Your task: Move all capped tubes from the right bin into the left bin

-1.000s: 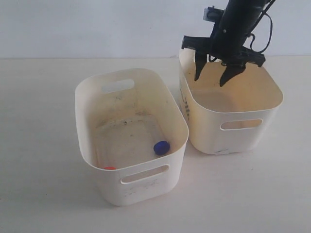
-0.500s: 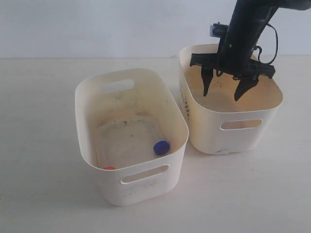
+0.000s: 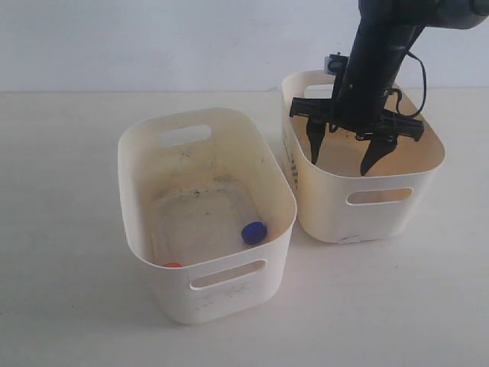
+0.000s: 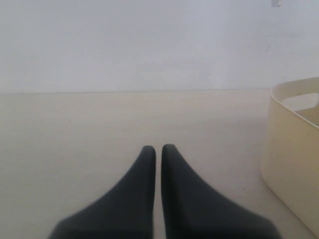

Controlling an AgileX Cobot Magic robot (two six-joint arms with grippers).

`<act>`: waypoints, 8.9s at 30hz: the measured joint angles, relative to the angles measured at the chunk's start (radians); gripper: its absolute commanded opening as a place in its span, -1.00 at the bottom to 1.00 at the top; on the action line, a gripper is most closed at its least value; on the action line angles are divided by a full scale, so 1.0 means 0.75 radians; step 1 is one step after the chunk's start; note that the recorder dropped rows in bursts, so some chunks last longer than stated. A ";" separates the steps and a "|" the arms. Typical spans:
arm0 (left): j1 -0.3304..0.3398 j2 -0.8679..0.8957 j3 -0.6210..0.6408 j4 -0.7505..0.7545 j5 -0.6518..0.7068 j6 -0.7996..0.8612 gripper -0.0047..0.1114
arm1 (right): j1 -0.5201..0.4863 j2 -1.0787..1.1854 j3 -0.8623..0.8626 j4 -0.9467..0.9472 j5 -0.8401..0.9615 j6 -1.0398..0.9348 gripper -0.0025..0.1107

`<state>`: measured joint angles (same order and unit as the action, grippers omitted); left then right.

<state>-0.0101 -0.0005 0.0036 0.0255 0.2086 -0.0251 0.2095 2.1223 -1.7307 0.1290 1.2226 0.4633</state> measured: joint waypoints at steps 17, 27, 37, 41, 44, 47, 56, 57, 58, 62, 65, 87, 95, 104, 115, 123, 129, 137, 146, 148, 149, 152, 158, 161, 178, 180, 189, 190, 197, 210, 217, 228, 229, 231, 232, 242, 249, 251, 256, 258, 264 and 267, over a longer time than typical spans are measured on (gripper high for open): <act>0.000 0.000 0.000 0.000 0.000 0.000 -0.84 | 0.000 0.000 0.009 -0.106 -0.003 0.014 0.46; 0.000 0.000 0.000 0.000 0.000 0.000 -0.84 | 0.000 0.000 0.009 -0.106 -0.003 0.012 0.68; 0.000 0.000 0.000 0.000 0.000 0.000 -0.84 | 0.000 0.003 0.009 -0.106 -0.003 0.015 0.67; 0.000 0.000 0.000 0.000 0.000 0.000 -0.84 | 0.000 0.017 0.035 -0.106 -0.008 0.027 0.67; 0.000 0.000 0.000 0.000 0.000 0.000 -0.84 | 0.000 0.037 0.067 -0.107 0.000 0.027 0.67; 0.000 0.000 0.000 0.000 0.000 0.000 -0.84 | 0.000 0.048 0.083 -0.113 0.000 0.036 0.67; 0.000 0.000 0.000 0.000 0.000 0.000 -0.84 | 0.000 0.110 0.083 -0.193 -0.005 0.082 0.67; 0.000 0.000 0.000 0.000 0.000 0.000 -0.84 | 0.000 0.121 0.083 -0.187 -0.005 0.080 0.67; 0.000 0.000 0.000 0.000 0.000 0.000 -0.84 | 0.000 0.129 0.086 -0.184 -0.005 0.080 0.67; 0.000 0.000 0.000 0.000 0.000 0.000 -0.84 | 0.000 0.140 0.088 -0.172 -0.005 0.083 0.66; 0.000 0.000 0.000 0.000 0.000 0.000 -0.84 | 0.000 0.155 0.088 -0.172 -0.005 0.083 0.44; 0.000 0.000 0.000 0.000 0.000 0.000 -0.84 | 0.000 0.159 0.079 -0.076 0.005 0.047 -0.96; 0.000 0.000 0.000 0.000 0.000 0.000 -0.84 | 0.000 0.012 0.079 -0.088 -0.063 0.047 -0.96; 0.000 0.000 0.000 0.000 0.000 0.000 -0.84 | 0.000 -0.186 0.079 -0.220 -0.090 0.047 -0.96; 0.000 0.000 0.000 0.000 0.000 0.000 -0.84 | 0.003 -0.462 0.079 -0.099 -0.158 -0.031 -0.96; 0.000 0.000 0.000 0.000 0.000 0.000 -0.84 | 0.180 -0.506 0.079 0.199 -0.148 -0.276 -0.96; 0.000 0.000 0.000 0.000 0.000 0.000 -0.84 | 0.354 -0.468 0.079 0.237 -0.139 -0.374 -0.84; 0.000 0.000 0.000 0.000 0.000 0.000 -0.84 | 0.485 -0.372 0.079 0.265 -0.070 -0.511 0.42; 0.000 0.000 0.000 0.000 0.000 0.000 -0.84 | 0.490 -0.442 0.081 0.265 -0.029 -0.514 -0.89; 0.000 0.000 0.000 0.000 0.000 0.000 -0.84 | 0.490 -0.512 0.081 0.265 -0.031 -0.514 -0.89; 0.000 0.000 0.000 0.000 0.000 0.000 -0.84 | 0.490 -0.559 0.081 0.265 -0.025 -0.508 -0.89; 0.000 0.000 0.000 0.000 0.000 0.000 -0.84 | 0.490 -0.634 0.081 0.265 -0.020 -0.505 -0.89; 0.000 0.000 0.000 0.000 0.000 0.000 -0.84 | 0.490 -0.667 0.081 0.267 -0.020 -0.505 -0.89; 0.000 0.000 0.000 0.000 0.000 0.000 -0.84 | 0.490 -0.667 0.081 0.267 -0.025 -0.505 -0.89; 0.000 0.000 0.000 0.000 0.000 0.000 -0.84 | 0.555 -1.046 0.639 0.249 -0.684 -0.574 -0.89; 0.000 0.000 0.000 0.000 0.000 0.000 -0.84 | 0.555 -1.152 0.800 0.249 -0.813 -0.578 -0.89; 0.000 0.000 0.000 0.000 0.000 0.000 -0.84 | 0.384 -1.622 1.596 0.341 -1.462 -0.578 -0.89; 0.000 0.000 0.000 0.000 0.000 0.000 -0.84 | 0.337 -1.674 1.680 0.356 -1.523 -0.578 -0.89; 0.000 0.000 0.000 0.000 0.000 0.000 -0.84 | 0.039 -2.106 2.127 0.388 -1.681 -0.563 -0.89; 0.000 0.000 0.000 0.000 0.000 0.000 -0.84 | -0.361 -2.736 2.299 0.346 -1.599 -0.725 -0.89; 0.000 0.000 0.000 0.000 0.000 0.000 -0.84 | -0.391 -2.745 2.301 0.341 -1.442 -0.846 -0.89; 0.000 0.000 0.000 0.000 0.000 0.000 -0.84 | -0.396 -2.820 2.309 -0.059 -1.160 -0.664 -0.89; 0.000 0.000 0.000 0.000 0.000 0.000 -0.84 | -0.396 -2.821 2.309 -0.121 -1.168 -0.662 -0.89; 0.000 0.000 0.000 0.000 0.000 0.000 -0.84 | -0.396 -2.824 2.309 -0.150 -1.171 -0.658 -0.89; 0.000 0.000 0.000 0.000 0.000 0.000 -0.84 | -0.396 -2.824 2.309 -0.158 -1.174 -0.655 -0.89; 0.000 0.000 0.000 0.000 0.000 0.000 -0.84 | -0.396 -2.824 2.309 -0.161 -1.179 -0.652 -0.89; 0.000 0.000 0.000 0.000 0.000 0.000 -0.84 | -0.396 -2.824 2.309 -0.161 -1.179 -0.652 -0.89; 0.000 0.000 0.000 0.000 0.000 0.000 -0.84 | -0.396 -2.824 2.309 -0.161 -1.179 -0.652 -0.89; 0.000 0.000 0.000 0.000 0.000 0.000 -0.84 | -0.396 -2.824 2.309 -0.161 -1.179 -0.649 -0.89; 0.000 0.000 0.000 0.000 0.000 0.000 -0.84 | -0.396 -2.824 2.309 -0.161 -1.179 -0.649 -0.89; 0.000 0.000 0.000 0.000 0.000 0.000 -0.84 | -0.396 -2.824 2.309 -0.161 -1.179 -0.649 -0.89; 0.000 0.000 0.000 0.000 0.000 0.000 -0.84 | -0.396 -2.824 2.309 -0.161 -1.179 -0.649 -0.89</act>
<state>-0.0101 -0.0005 0.0036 0.0255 0.2086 -0.0251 -0.0878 0.0042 0.0008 0.0086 0.3384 -0.0233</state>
